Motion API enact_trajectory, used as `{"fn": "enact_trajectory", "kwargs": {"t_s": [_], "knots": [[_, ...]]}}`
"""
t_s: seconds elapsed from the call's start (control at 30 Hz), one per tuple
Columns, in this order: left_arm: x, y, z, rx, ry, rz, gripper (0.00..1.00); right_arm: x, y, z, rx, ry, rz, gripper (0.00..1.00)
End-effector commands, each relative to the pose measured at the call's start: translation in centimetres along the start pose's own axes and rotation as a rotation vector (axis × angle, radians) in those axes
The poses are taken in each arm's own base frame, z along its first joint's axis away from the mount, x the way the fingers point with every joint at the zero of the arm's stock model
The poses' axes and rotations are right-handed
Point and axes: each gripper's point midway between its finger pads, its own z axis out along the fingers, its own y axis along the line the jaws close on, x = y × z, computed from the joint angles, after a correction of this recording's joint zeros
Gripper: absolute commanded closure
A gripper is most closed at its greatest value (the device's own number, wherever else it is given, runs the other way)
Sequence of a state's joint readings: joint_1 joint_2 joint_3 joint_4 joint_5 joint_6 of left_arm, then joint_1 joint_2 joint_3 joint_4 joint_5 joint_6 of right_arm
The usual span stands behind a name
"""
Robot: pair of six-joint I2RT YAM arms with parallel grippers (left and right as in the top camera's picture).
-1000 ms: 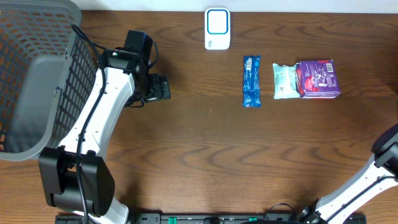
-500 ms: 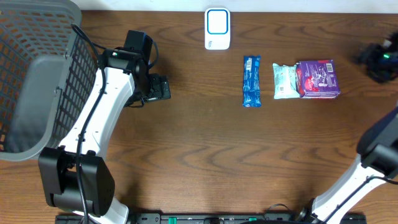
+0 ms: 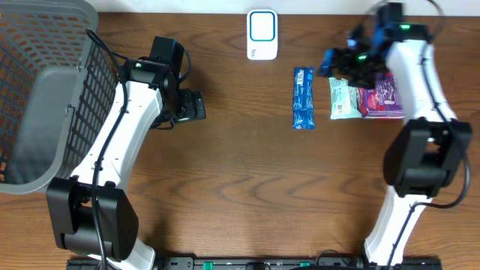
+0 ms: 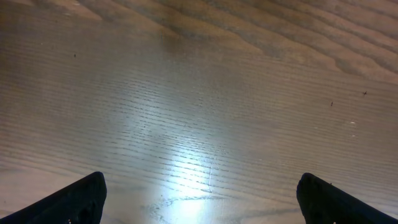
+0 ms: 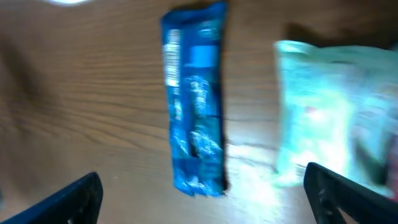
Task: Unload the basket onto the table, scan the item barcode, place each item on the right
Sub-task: 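Return the right gripper and grasp the blue Oreo pack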
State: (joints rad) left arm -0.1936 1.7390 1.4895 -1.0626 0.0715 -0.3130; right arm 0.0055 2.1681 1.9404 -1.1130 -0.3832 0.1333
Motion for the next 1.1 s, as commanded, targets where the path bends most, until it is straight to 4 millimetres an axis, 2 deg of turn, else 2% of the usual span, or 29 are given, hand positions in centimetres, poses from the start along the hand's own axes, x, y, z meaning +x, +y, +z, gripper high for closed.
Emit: {"fn": "enact_trajectory", "kwargs": {"t_s": [0.0, 0.13, 0.17, 0.27, 0.33, 0.47, 0.6, 0.77, 0.97, 1.07], "knots": [[0.0, 0.3, -0.1, -0.013, -0.005, 0.013, 0.02, 0.4, -0.2, 0.9, 0.082, -0.014, -0.024, 0.01], [0.0, 0.3, -0.1, -0.012, -0.005, 0.012, 0.02, 1.1, -0.4, 3.5, 0.078, -0.018, 0.023, 0.03], [0.0, 0.3, -0.1, -0.012, -0.005, 0.012, 0.02, 1.4, -0.7, 4.1, 0.079, -0.015, 0.034, 0.05], [0.0, 0.3, -0.1, -0.012, -0.005, 0.012, 0.02, 2.7, -0.7, 6.3, 0.023, 0.007, 0.039, 0.22], [0.0, 0.3, -0.1, -0.012, -0.005, 0.013, 0.02, 3.4, -0.2, 7.3, -0.040, 0.014, 0.016, 0.24], [0.0, 0.3, -0.1, -0.013, -0.005, 0.013, 0.02, 4.2, 0.1, 9.0, -0.106, 0.006, 0.008, 0.28], [0.0, 0.3, -0.1, -0.012, -0.005, 0.012, 0.02, 4.8, -0.4, 10.1, -0.117, -0.005, 0.022, 0.37], [0.0, 0.3, -0.1, -0.012, -0.005, 0.012, 0.02, 5.3, -0.9, 11.0, -0.115, -0.016, 0.038, 0.60], [0.0, 0.3, -0.1, -0.012, -0.005, 0.013, 0.02, 5.3, -1.5, 11.3, -0.087, -0.024, 0.037, 0.97], [0.0, 0.3, -0.1, -0.012, -0.005, 0.013, 0.02, 5.3, -1.5, 11.3, -0.088, -0.027, 0.036, 0.99]]}}
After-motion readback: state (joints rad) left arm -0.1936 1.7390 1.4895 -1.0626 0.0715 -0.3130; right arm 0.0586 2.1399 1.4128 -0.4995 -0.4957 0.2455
